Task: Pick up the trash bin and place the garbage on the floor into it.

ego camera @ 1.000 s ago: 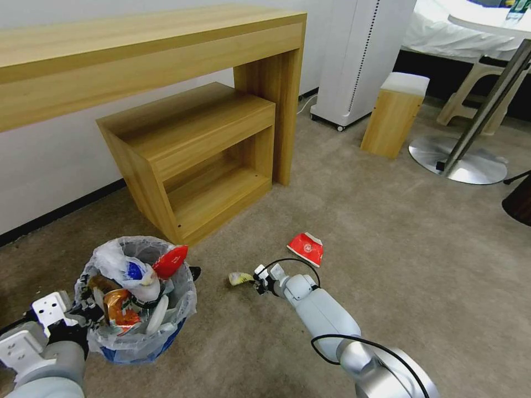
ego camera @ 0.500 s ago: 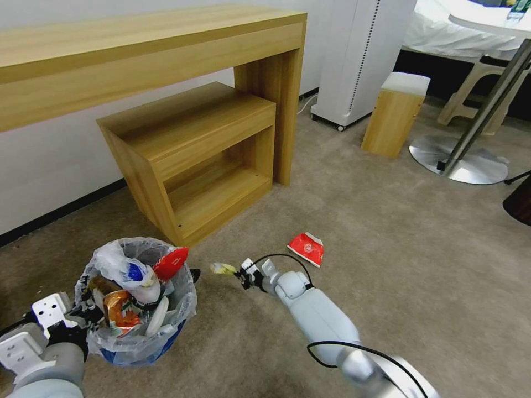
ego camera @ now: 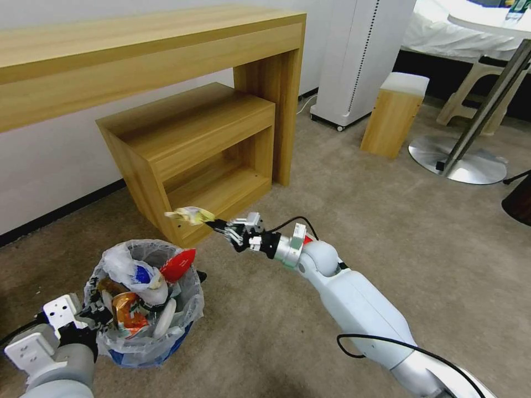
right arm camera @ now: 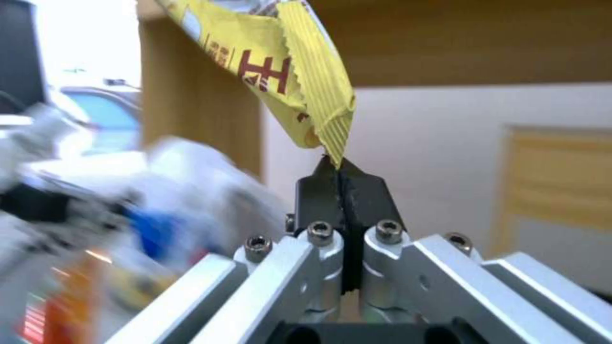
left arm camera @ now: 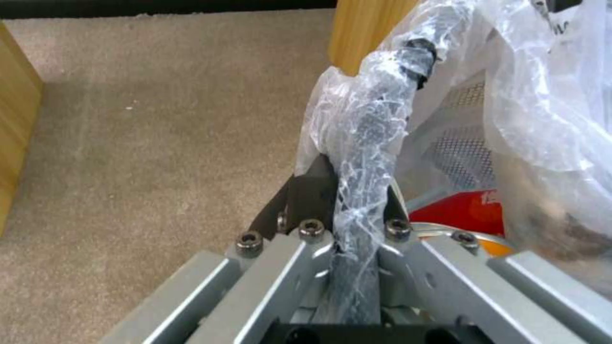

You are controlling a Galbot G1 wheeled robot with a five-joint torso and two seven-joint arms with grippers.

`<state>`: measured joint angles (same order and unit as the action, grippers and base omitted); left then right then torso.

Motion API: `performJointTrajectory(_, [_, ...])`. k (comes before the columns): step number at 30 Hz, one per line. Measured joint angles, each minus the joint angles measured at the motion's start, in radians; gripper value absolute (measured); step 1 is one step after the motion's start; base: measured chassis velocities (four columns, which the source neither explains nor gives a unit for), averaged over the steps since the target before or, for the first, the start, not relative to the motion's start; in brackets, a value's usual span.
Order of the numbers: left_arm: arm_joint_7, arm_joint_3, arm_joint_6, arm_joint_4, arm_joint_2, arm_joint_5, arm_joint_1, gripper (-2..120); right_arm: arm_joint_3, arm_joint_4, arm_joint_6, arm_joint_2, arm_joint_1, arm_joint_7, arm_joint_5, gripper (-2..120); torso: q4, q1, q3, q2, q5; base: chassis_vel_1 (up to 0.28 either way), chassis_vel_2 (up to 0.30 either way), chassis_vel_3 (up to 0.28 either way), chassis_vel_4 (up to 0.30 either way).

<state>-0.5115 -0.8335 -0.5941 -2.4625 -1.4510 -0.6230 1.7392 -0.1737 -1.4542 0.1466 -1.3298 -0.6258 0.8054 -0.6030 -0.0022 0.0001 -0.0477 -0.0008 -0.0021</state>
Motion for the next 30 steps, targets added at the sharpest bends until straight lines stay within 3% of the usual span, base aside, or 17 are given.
performJointTrajectory(7, [0.0,-0.001,0.0,-0.013,-0.005,0.006,0.01,1,-0.148,0.019,0.005,-0.049,0.02,-0.019,0.06,0,0.0003,0.0,0.0,0.0,0.0,0.0,0.0,0.0,0.0])
performJointTrajectory(15, [-0.001,-0.006,-0.002,-0.035,-0.008,0.006,0.024,1,-0.227,0.043,0.005,-0.068,0.032,-0.057,0.11,0,0.0002,0.0,0.0,0.0,0.0,0.0,0.0,0.0,0.0])
performJointTrajectory(30, [-0.001,-0.007,-0.003,-0.039,-0.009,0.003,0.025,1,-0.174,-0.002,0.014,-0.024,0.034,0.081,0.12,0,0.0,0.0,0.0,0.0,0.0001,0.0,0.0,0.0,0.0])
